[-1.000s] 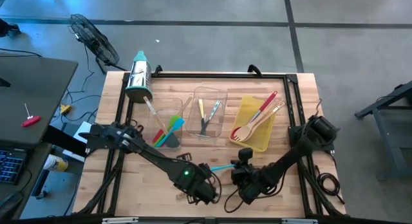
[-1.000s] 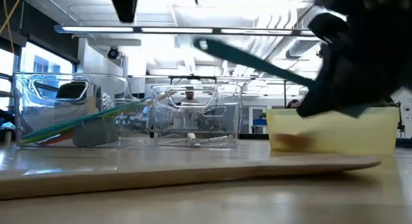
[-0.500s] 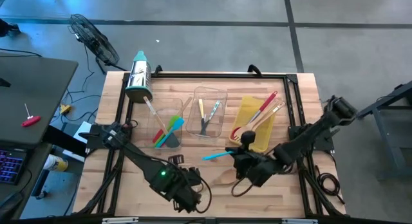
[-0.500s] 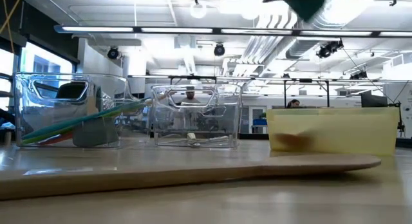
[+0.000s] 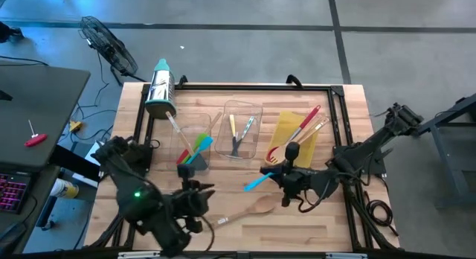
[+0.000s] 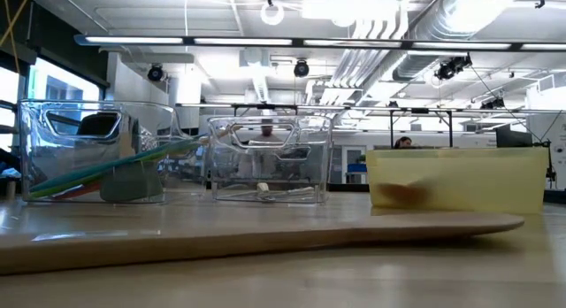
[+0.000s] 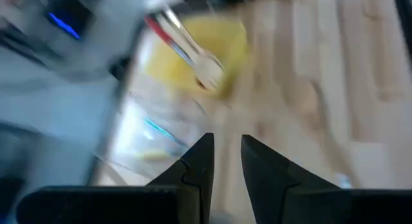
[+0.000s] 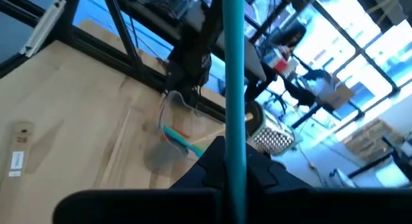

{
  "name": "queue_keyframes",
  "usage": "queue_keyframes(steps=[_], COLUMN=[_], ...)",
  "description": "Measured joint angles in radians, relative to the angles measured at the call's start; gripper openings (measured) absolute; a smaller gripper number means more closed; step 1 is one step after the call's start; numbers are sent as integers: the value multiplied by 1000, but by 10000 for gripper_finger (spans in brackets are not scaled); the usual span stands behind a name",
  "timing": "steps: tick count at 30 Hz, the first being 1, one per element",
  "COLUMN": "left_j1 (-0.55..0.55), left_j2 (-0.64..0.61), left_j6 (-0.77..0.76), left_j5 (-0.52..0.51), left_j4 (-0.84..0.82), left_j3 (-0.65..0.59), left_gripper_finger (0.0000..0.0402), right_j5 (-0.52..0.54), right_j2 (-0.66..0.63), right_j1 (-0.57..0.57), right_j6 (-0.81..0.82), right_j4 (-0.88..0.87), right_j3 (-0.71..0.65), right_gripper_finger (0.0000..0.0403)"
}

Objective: Pick & Place Kitchen Items
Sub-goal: Put the blue spatula into the left transparent bin

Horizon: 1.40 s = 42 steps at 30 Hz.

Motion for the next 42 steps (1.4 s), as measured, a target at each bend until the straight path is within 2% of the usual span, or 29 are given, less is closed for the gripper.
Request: queue_keyframes(steps=[3, 11, 14, 18, 22, 25, 29, 35, 38, 42], left_j1=[-6, 49, 85, 127, 164, 176, 171, 166, 168, 167], left_j2=[-16, -16, -17, -16, -16, -16, -16, -16, -16, -16], left_j6=[75, 200, 199, 152, 125, 248, 413, 642, 692, 741], left_j5=[-87, -151, -150, -132, -129, -127, -110, -32, 76, 92], left_j4=[0, 0, 0, 20, 177, 309, 469, 709, 773, 808], left_j3=[0, 0, 0, 0, 0, 0, 0, 0, 0, 0], left_gripper_finger=[72, 85, 118, 182, 245, 273, 280, 267, 262, 259], right_j5=[-17, -78, -107, -148, -230, -281, -307, -315, -315, -315], right_j2=[0, 0, 0, 0, 0, 0, 0, 0, 0, 0], right_j1=[0, -31, -50, -78, -108, -125, -131, -131, -131, -131], right_j6=[-55, -118, -138, -158, -163, -177, -206, -228, -233, -234], right_j4=[14, 33, 42, 49, 78, 110, 139, 155, 160, 161], right_j3=[0, 0, 0, 0, 0, 0, 0, 0, 0, 0], right_gripper_finger=[4, 4, 4, 4, 4, 4, 4, 4, 4, 4])
